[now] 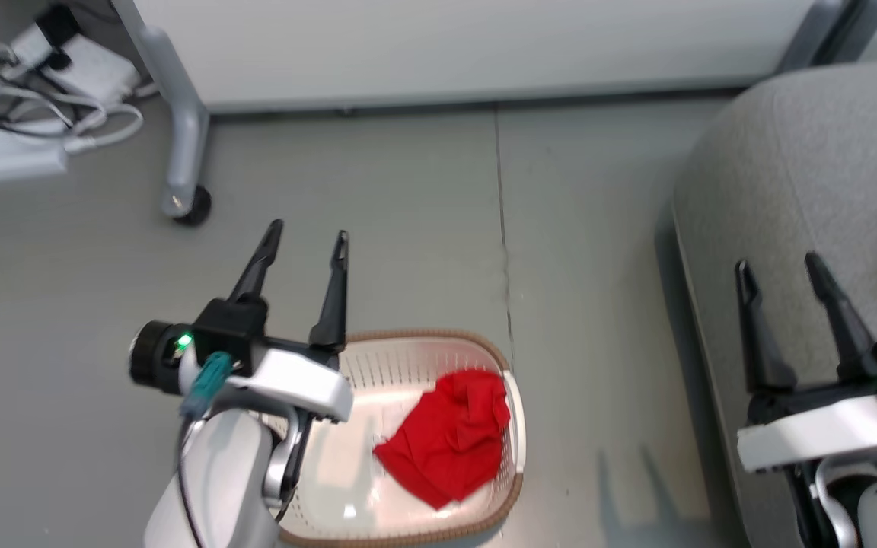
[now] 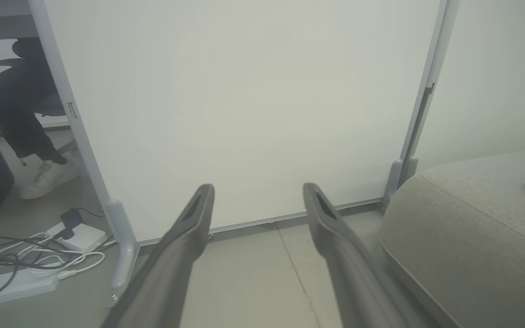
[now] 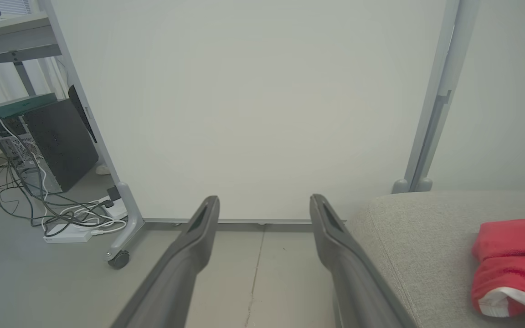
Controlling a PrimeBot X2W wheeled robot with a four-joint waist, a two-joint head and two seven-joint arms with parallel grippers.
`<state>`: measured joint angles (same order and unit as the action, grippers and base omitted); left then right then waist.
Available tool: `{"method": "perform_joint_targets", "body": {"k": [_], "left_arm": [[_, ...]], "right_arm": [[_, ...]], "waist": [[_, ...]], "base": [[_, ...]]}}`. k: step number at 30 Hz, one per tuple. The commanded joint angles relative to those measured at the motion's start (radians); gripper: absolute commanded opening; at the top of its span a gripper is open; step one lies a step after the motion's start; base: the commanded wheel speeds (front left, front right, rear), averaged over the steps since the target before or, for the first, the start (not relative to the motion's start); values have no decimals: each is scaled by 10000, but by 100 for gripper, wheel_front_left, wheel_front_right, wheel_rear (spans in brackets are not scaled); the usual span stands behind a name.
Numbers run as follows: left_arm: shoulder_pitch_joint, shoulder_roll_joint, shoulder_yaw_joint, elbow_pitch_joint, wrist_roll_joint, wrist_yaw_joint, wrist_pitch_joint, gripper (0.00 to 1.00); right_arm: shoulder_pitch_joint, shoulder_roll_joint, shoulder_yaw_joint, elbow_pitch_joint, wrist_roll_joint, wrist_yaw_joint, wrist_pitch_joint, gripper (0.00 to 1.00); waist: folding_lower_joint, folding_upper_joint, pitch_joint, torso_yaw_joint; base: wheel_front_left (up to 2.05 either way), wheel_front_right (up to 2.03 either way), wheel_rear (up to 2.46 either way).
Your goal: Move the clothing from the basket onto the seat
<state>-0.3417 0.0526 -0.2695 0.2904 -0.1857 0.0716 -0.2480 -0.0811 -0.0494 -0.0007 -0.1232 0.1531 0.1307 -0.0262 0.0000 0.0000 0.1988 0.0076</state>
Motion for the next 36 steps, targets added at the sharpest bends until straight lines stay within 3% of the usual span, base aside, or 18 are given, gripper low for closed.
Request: {"method": "perform_joint_targets", "body": {"k": [1,10,19,25,28,36], "left_arm": [[-289,37,-97,233,-67,41,-32,100],[-2447,5,-2139,3345,-1555,101,-100,100],[-4116,16,-3920,6353,-2860,-665,312,100],[-5132,25,-4120,8257,-3111,-1101,653,100],[-5480,317,-3999,9007,-3228,-1208,685,100],[-5863,1224,-3773,9839,-3477,-967,1384,100]], "right_arm": [[-211,-37,-66,-124,-5,2,-36,100],[-1661,-46,71,-440,211,2,-437,100],[-2836,-42,711,-325,524,2,-1103,100],[-3496,-32,1114,21,869,2,-1605,100],[-3806,-25,1386,231,1141,2,-1872,100],[-4194,-26,1887,694,1880,2,-2365,100]], "waist": [[0,0,977,-247],[0,0,3610,-901],[0,0,5752,-1985],[0,0,6943,-2686],[0,0,7428,-3096],[0,0,8276,-3991]], "base": [[0,0,0],[0,0,0],[0,0,0],[0,0,0],[0,0,0],[0,0,0]]}}
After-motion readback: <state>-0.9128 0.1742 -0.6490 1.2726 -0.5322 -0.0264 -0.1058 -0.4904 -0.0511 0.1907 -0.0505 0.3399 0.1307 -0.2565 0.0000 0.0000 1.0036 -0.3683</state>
